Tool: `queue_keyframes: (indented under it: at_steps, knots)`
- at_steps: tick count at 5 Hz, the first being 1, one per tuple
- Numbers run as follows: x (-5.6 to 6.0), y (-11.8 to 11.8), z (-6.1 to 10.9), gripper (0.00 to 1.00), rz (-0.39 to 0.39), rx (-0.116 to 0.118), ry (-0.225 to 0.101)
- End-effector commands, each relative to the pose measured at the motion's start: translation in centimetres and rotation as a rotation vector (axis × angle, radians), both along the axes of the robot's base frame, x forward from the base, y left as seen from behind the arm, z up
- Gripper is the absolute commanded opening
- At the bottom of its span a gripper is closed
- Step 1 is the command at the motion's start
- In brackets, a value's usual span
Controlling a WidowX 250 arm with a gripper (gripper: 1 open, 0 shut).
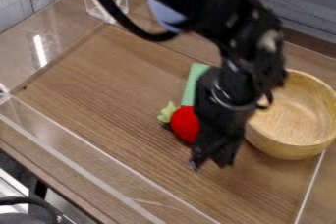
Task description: Move the red object to the right side of the table
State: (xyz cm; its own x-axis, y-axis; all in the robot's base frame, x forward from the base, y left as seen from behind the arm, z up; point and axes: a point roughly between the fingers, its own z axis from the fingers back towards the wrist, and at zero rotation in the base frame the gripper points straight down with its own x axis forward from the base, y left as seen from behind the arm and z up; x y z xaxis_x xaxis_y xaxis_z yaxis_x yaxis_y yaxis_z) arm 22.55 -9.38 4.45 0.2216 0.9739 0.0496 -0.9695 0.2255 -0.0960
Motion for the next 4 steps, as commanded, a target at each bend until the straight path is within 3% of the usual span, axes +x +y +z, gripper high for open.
queue_keyframes:
  at_steps: [1,2,4]
  knots:
    - [-0.9,-1.6,0.4,0.00,-0.017,-0.016,-0.014]
    - [-2.0,-1.8,0.9,1.00,-0.017,-0.022,-0.010]
    - [-0.7,-1.8,2.7,1.00,0.070,-0.024,-0.029]
